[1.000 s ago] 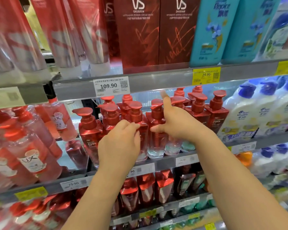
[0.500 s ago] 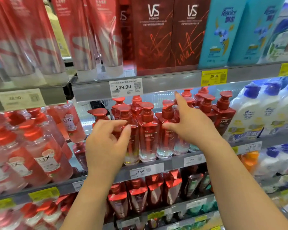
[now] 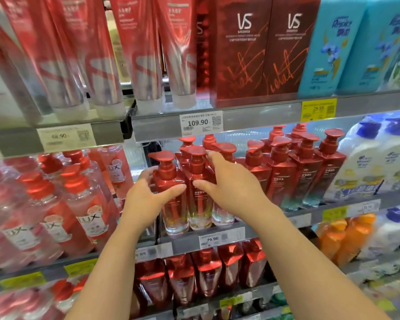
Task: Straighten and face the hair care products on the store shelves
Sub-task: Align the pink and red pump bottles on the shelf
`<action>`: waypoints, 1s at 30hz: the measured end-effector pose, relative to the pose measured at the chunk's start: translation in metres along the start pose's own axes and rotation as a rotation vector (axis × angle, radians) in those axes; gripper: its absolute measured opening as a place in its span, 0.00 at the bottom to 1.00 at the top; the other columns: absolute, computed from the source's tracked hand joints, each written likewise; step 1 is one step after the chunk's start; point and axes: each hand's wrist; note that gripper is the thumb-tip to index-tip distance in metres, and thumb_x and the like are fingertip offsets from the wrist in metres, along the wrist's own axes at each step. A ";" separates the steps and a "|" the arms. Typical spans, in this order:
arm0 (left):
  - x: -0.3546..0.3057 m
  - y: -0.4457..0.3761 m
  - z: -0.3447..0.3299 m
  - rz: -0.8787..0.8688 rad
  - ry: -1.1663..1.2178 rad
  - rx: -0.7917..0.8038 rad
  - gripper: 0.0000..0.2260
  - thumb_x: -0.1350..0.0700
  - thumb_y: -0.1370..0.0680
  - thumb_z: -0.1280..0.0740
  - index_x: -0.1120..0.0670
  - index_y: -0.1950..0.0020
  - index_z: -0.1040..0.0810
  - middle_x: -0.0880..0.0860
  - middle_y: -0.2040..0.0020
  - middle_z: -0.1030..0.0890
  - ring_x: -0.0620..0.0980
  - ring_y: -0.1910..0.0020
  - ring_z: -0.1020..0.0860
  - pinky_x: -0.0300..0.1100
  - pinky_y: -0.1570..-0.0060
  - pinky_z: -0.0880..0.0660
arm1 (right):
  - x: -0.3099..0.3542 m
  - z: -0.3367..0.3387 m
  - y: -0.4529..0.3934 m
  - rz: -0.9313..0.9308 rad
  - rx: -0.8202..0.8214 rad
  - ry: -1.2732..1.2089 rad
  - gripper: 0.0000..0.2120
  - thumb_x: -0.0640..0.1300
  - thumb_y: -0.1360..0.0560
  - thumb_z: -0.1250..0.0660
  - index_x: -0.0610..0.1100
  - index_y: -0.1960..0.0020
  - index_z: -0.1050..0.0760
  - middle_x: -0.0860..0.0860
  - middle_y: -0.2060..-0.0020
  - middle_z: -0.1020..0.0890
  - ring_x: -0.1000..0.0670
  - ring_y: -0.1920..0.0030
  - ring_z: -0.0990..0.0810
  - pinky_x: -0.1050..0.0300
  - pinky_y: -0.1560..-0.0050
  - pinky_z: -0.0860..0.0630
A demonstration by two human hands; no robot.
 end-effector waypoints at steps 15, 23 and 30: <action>0.007 0.016 -0.014 -0.056 -0.019 -0.113 0.51 0.22 0.43 0.29 0.39 0.25 0.41 0.37 0.37 0.27 0.42 0.39 0.25 0.41 0.44 0.29 | 0.007 0.003 -0.001 -0.079 0.098 0.018 0.30 0.62 0.23 0.34 0.50 0.26 0.35 0.48 0.37 0.18 0.43 0.37 0.21 0.49 0.48 0.24; 0.009 0.049 -0.049 -0.515 -0.085 -0.568 0.28 0.41 0.29 0.27 0.56 0.38 0.30 0.46 0.44 0.33 0.57 0.43 0.28 0.42 0.38 0.31 | -0.019 0.008 0.021 -0.077 0.055 -0.440 0.23 0.54 0.22 0.29 0.54 0.29 0.27 0.59 0.35 0.20 0.54 0.55 0.13 0.57 0.48 0.18; -0.036 0.072 -0.111 -0.805 -0.133 -0.358 0.08 0.55 0.25 0.30 0.56 0.49 0.25 0.47 0.53 0.27 0.45 0.54 0.29 0.32 0.48 0.33 | -0.075 0.038 0.051 -0.144 -0.159 -0.679 0.06 0.49 0.24 0.27 0.56 0.47 0.17 0.59 0.56 0.14 0.53 0.73 0.17 0.63 0.63 0.21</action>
Point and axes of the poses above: each hand's wrist, its own y-axis away from the middle knuckle, its own z-axis out of the back of the hand, x = y × z
